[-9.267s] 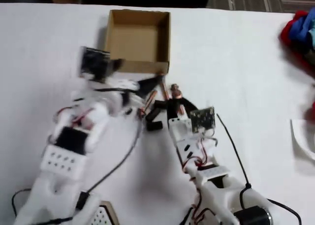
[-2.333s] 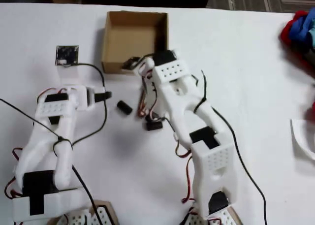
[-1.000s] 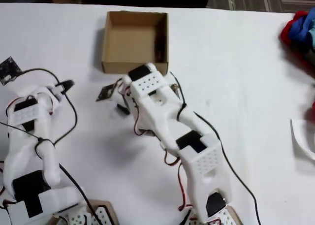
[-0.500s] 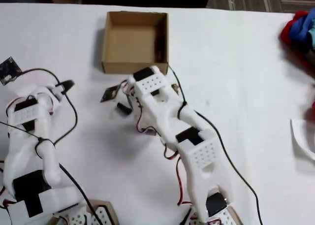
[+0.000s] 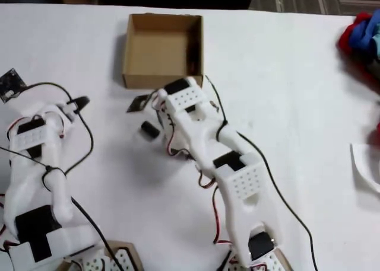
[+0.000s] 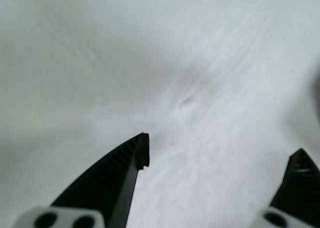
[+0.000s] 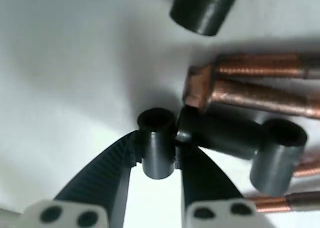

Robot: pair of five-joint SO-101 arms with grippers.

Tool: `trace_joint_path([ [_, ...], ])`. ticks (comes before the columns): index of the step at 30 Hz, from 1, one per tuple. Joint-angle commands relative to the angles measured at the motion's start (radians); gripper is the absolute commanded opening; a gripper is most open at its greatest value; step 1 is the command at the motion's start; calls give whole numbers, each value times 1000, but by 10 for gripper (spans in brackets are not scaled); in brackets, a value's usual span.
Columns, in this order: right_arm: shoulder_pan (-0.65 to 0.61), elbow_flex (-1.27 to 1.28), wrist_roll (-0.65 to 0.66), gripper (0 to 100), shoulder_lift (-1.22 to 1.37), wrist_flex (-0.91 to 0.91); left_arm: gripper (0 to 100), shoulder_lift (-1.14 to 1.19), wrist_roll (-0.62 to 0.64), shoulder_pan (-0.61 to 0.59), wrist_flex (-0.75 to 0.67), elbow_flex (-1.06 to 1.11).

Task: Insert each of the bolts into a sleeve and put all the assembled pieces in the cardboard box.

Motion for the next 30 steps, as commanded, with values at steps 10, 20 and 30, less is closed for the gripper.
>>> trace_joint_path([
  [10, 139, -48, -353, 20, -740, 42, 426, -5, -68, 37, -15, -35],
  [20, 274, 583, -391, 20, -1021, -352, 426, 38, -397, 347, 12, -36],
  [30, 189, 809, -486, 20, -872, -576, 426, 192, -281, 224, 91, -183],
])
